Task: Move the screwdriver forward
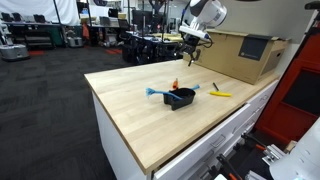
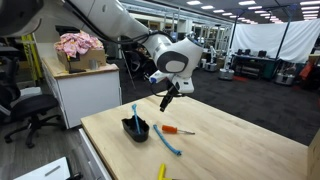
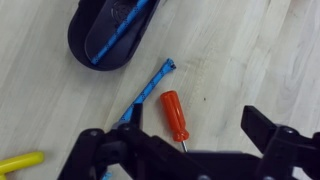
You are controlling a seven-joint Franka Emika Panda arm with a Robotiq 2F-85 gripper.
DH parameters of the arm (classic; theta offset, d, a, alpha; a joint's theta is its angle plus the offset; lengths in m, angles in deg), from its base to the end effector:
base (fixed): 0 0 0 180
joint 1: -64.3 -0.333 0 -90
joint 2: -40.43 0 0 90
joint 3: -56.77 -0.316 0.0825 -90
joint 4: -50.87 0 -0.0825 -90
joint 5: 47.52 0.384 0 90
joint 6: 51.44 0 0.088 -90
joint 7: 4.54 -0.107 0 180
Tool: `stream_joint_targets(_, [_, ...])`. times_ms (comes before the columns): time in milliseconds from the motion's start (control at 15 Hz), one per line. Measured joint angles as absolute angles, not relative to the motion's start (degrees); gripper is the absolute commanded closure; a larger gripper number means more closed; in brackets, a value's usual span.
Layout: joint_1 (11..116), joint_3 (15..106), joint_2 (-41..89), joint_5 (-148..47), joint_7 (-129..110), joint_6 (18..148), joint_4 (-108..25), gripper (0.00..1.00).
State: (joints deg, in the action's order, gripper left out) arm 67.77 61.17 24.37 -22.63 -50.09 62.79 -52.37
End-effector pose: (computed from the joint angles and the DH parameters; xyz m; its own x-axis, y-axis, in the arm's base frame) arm 0.6209 -0.0566 0.3884 0.4290 -0.8407 -0.3304 -0.9033 -0.3980 -0.1600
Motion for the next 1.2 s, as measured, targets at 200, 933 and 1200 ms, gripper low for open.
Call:
stream_joint_targets(200, [67.4,61.1,19.9,-23.0,-50.2,62.8,-49.2,0.00])
stream_joint_targets(933, [67.1,61.3,12.0,-26.2,-50.3,69.5,-45.9,0.00])
stream_joint_targets(1200, [66.1,61.3,9.2,-27.6,-50.3,75.6,-45.4,0.00])
